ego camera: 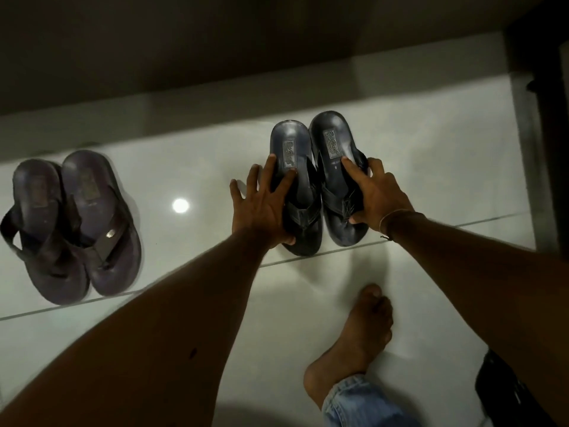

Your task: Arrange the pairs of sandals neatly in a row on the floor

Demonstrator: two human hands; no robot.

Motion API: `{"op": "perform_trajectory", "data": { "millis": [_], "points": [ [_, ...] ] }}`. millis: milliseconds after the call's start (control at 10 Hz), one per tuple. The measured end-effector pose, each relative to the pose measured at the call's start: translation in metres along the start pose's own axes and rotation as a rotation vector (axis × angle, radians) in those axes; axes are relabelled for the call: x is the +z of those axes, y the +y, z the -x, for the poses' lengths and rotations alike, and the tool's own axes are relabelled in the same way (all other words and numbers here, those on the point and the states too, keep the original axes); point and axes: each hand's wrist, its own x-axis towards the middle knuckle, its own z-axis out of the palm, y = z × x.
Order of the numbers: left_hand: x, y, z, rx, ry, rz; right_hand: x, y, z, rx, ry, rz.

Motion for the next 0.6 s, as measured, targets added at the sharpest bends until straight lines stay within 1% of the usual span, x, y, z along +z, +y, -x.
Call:
{"op": "perform_trajectory", "data": {
  "millis": [100,400,500,600],
  "points": [
    [0.002,0.001,0.003,-0.004,0.015,-0.006,0.002,-0.001,0.002,-0.007,0.006,0.013],
    [0.003,0.0,0.003,-0.015,-0.017,-0.009,0.004,0.0,0.002,-0.006,-0.003,0.032],
    [-0.003,0.002,0.006,-0.025,-0.02,-0.002,-0.002,-0.005,0.007,-0.011,-0.02,-0.012],
    [-0.013,-0.003,0.02,-0.012,-0.018,0.017,-0.015,-0.011,0.019,0.026,-0.022,-0.06]
  ]
}}
